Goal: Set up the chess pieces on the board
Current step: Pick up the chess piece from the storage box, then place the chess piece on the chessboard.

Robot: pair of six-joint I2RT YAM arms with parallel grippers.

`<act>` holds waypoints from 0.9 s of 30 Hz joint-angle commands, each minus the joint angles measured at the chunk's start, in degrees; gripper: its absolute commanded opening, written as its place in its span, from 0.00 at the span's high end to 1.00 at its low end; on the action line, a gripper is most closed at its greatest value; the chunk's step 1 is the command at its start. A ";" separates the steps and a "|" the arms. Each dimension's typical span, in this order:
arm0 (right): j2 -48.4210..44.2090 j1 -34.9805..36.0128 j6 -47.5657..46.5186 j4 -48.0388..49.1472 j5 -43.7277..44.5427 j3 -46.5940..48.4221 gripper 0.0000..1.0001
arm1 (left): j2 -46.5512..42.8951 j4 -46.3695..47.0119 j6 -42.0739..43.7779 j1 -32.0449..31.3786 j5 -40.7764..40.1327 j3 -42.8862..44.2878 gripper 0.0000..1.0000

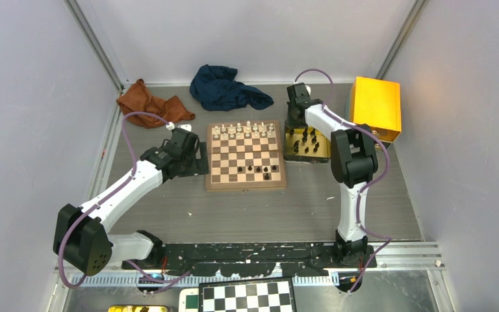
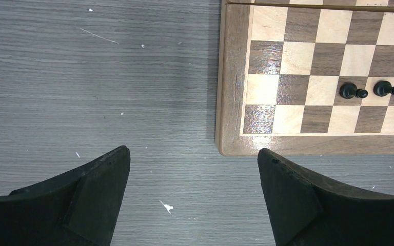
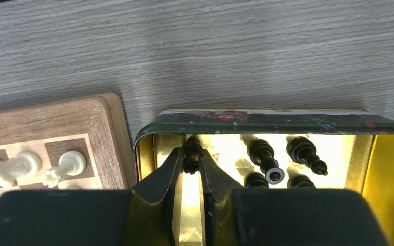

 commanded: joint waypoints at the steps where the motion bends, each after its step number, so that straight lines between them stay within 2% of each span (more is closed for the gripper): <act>1: -7.31 -0.26 -0.90 0.52 1.10 0.10 0.99 | -0.98 1.50 1.05 0.34 -0.37 1.53 0.05; 13: -19.51 1.95 -1.28 -2.64 2.20 -6.40 0.99 | -1.70 2.49 1.07 0.34 0.44 1.00 0.05; 20: -29.91 10.32 -0.38 -5.74 4.66 -14.78 0.99 | -1.72 3.15 1.03 0.34 0.72 0.41 0.05; 27: -37.99 18.61 4.39 -8.03 8.15 -23.57 0.99 | -1.08 3.57 0.73 0.34 1.45 0.53 0.05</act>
